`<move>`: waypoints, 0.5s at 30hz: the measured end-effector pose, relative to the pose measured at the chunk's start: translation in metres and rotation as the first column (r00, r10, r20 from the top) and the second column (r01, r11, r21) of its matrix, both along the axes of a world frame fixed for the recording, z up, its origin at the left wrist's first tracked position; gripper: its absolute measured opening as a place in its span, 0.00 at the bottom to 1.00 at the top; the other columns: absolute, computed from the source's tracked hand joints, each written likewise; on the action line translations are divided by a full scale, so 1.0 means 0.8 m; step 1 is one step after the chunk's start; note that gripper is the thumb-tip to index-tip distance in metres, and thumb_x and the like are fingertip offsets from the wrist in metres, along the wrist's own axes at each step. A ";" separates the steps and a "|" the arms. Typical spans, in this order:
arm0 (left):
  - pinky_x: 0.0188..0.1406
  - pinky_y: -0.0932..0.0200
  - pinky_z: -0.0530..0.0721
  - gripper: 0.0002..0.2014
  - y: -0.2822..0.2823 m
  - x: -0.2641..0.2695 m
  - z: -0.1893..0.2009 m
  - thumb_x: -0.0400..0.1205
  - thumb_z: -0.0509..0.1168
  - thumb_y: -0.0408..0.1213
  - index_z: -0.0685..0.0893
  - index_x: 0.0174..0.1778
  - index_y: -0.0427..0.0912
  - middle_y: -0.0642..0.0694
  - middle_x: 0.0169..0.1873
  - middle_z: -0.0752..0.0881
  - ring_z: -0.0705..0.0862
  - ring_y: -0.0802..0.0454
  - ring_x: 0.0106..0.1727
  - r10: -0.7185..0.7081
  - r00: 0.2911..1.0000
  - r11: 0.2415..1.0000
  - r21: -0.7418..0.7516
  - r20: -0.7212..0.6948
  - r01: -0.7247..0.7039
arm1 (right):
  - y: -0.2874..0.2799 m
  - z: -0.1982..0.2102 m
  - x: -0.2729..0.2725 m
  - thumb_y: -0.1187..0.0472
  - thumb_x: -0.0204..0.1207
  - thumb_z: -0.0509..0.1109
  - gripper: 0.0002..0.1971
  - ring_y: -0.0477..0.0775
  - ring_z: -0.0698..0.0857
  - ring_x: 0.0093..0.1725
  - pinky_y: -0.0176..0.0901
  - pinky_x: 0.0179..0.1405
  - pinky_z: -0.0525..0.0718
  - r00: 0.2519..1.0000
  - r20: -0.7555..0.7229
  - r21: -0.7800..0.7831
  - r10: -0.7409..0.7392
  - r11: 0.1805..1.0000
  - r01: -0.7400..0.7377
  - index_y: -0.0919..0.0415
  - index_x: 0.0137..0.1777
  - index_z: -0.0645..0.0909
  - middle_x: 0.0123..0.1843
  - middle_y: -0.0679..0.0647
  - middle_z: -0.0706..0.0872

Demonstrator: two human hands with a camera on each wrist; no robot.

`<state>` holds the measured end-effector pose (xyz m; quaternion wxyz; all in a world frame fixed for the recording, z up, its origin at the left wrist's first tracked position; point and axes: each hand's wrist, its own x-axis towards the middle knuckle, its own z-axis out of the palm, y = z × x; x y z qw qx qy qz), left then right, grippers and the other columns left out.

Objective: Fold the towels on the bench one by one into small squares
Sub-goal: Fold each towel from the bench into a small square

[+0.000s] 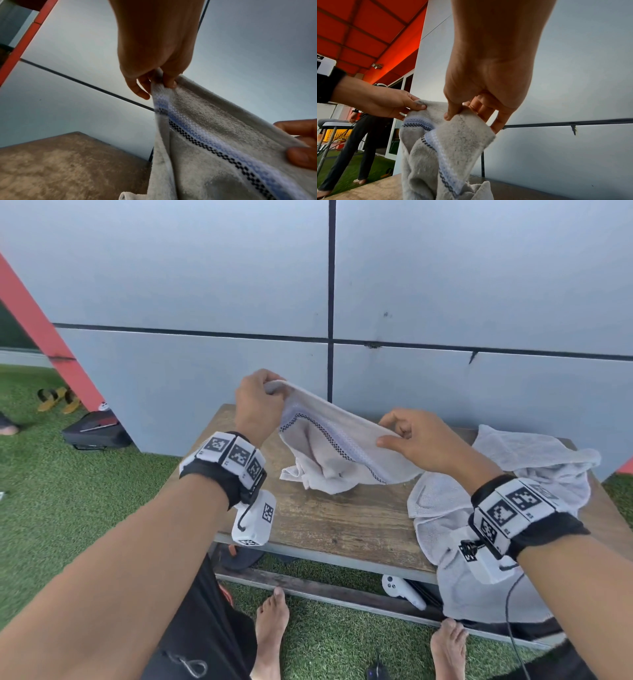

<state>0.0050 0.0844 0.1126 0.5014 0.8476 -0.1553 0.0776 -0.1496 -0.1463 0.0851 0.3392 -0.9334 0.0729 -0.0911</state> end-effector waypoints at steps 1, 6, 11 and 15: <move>0.24 0.74 0.73 0.06 0.000 -0.001 0.003 0.82 0.66 0.30 0.88 0.47 0.42 0.53 0.33 0.84 0.80 0.58 0.33 0.006 1.000 1.000 -0.004 0.017 -0.006 | -0.004 -0.002 0.001 0.52 0.79 0.75 0.05 0.56 0.87 0.39 0.50 0.45 0.83 1.000 0.002 -0.013 -0.017 1.000 0.017 0.50 0.51 0.85 0.39 0.53 0.90; 0.20 0.68 0.68 0.09 0.015 0.001 -0.037 0.82 0.67 0.33 0.85 0.37 0.33 0.45 0.27 0.77 0.71 0.51 0.29 -0.112 0.982 0.986 0.104 -0.150 0.129 | -0.025 -0.025 -0.001 0.65 0.79 0.73 0.05 0.55 0.88 0.50 0.48 0.54 0.83 0.989 -0.092 -0.117 -0.116 0.988 0.105 0.57 0.50 0.90 0.48 0.51 0.92; 0.25 0.61 0.62 0.19 0.039 0.002 -0.095 0.82 0.70 0.37 0.73 0.26 0.40 0.48 0.23 0.67 0.63 0.52 0.25 -0.049 0.958 0.963 0.240 -0.282 0.120 | -0.047 -0.065 -0.016 0.73 0.79 0.69 0.13 0.55 0.87 0.53 0.41 0.52 0.78 0.934 -0.286 -0.173 -0.214 0.970 0.169 0.58 0.53 0.91 0.51 0.54 0.92; 0.33 0.60 0.71 0.19 0.044 0.008 -0.114 0.83 0.70 0.34 0.78 0.25 0.47 0.51 0.24 0.74 0.72 0.54 0.29 -0.006 0.962 0.984 0.168 -0.274 0.054 | -0.047 -0.083 -0.015 0.73 0.81 0.66 0.12 0.55 0.84 0.49 0.43 0.51 0.79 0.923 -0.311 -0.150 -0.228 0.970 0.189 0.63 0.55 0.89 0.51 0.57 0.89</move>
